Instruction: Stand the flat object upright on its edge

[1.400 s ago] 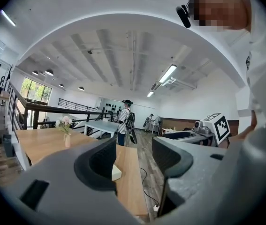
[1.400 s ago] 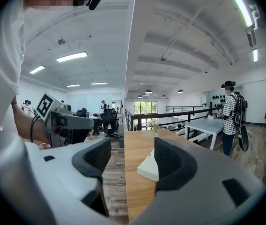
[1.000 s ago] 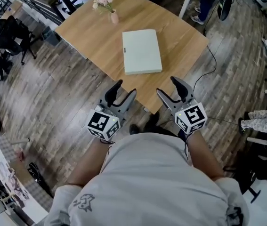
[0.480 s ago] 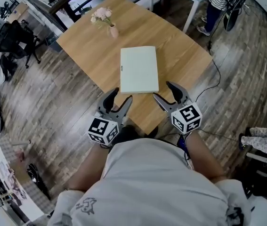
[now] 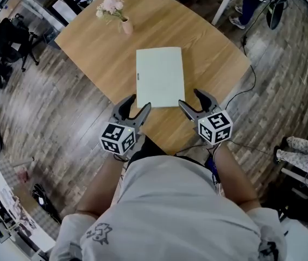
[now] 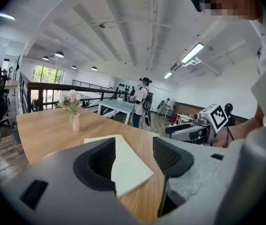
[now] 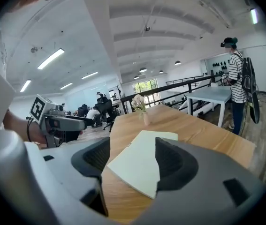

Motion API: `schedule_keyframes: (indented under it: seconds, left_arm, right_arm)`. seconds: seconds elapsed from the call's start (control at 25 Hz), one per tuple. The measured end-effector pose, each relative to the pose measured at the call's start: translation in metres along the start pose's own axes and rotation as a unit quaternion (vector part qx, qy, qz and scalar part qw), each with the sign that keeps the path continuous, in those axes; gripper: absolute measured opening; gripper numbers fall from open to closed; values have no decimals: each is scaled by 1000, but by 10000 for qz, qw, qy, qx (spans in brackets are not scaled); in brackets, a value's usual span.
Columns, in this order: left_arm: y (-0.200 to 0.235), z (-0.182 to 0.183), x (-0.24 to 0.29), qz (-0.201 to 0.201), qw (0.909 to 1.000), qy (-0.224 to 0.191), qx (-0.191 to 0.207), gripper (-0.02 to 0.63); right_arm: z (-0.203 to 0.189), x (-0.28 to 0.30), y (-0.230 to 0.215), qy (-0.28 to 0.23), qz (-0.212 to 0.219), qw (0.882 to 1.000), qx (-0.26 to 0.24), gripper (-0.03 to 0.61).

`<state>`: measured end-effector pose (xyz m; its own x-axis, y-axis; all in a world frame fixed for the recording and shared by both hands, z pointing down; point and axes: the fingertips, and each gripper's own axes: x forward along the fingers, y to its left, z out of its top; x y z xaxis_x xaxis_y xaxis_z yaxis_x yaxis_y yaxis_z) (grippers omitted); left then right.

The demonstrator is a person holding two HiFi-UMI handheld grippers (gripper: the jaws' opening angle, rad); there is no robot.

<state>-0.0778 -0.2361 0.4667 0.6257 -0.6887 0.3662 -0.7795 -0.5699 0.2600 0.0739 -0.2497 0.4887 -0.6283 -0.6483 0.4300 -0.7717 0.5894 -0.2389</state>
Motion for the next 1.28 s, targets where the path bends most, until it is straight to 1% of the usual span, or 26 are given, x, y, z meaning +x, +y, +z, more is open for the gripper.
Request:
schedule_keyframes:
  seconds: [0.24, 0.32, 0.48, 0.56, 0.68, 0.84, 0.88, 0.96, 1.08, 1.28]
  left_arm:
    - [46, -27, 46, 20, 9982, 557, -209, 241]
    - [64, -38, 58, 50, 9963, 806, -284, 244]
    - [101, -72, 81, 182, 9875, 1466, -542, 244]
    - [114, -88, 94, 203, 9832, 1674, -694, 246]
    - [127, -104, 115, 171, 9777, 1870, -939, 253]
    - [144, -117, 136, 176, 9692, 2094, -1281, 255]
    - [148, -120, 140, 187, 9666, 2144, -1393, 255]
    - [156, -126, 149, 216, 9608, 2268, -1582, 259]
    - [168, -136, 159, 266, 9532, 2475, -1717, 273]
    - [175, -145, 169, 235, 9459, 2600, -1927, 276]
  right_arm:
    - [-26, 48, -30, 589, -87, 9981, 186, 319]
    - [-35, 64, -38, 779, -118, 9966, 259, 324]
    - [-56, 96, -56, 1137, -219, 9924, 425, 331]
    - [-71, 110, -68, 1293, -282, 9895, 581, 337]
    - [-86, 127, -91, 1459, -371, 9844, 906, 347]
    - [-98, 147, -115, 1545, -381, 9712, 1775, 362]
    - [-100, 151, -120, 1588, -394, 9677, 1919, 362]
    - [-107, 157, -129, 1720, -437, 9625, 2050, 364]
    - [-117, 166, -141, 1895, -459, 9547, 2249, 364]
    - [-133, 175, -146, 2210, -366, 9424, 2483, 365]
